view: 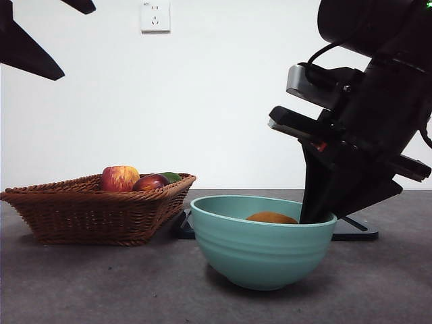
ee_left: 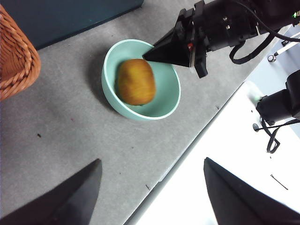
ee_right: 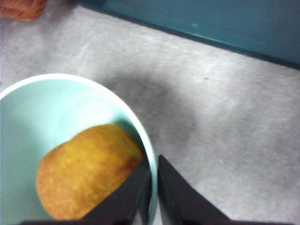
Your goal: Pick up the wifruite, put it on the bowl, pick up the plate, put it on desk
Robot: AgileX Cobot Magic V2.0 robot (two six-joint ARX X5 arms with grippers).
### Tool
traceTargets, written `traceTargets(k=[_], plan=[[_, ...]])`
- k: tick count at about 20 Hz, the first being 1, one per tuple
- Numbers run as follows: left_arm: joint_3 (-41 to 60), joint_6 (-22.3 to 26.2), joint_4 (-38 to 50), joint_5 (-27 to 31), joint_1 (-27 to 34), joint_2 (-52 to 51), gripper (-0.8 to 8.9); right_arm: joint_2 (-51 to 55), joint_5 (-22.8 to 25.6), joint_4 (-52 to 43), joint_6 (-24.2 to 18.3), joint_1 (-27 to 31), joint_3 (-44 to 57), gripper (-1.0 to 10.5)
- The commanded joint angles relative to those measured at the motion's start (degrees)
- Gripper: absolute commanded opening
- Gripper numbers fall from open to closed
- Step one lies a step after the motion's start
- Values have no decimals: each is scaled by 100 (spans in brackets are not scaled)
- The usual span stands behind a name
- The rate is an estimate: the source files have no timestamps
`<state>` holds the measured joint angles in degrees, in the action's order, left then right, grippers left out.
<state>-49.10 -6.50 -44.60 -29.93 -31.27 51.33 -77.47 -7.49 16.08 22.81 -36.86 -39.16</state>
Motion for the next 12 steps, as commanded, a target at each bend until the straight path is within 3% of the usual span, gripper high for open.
traceTargets(k=[1, 6, 12], plan=[[-50, 122, 50, -9, -31, 35, 344, -63, -9, -39, 57, -57, -157, 8], [-50, 129, 50, -11, -31, 35, 344, -70, 127, 374, -221, -7, -938, 8], [-50, 127, 48, -11, -31, 35, 344, -540, 157, 761, -772, 673, -2068, 8]])
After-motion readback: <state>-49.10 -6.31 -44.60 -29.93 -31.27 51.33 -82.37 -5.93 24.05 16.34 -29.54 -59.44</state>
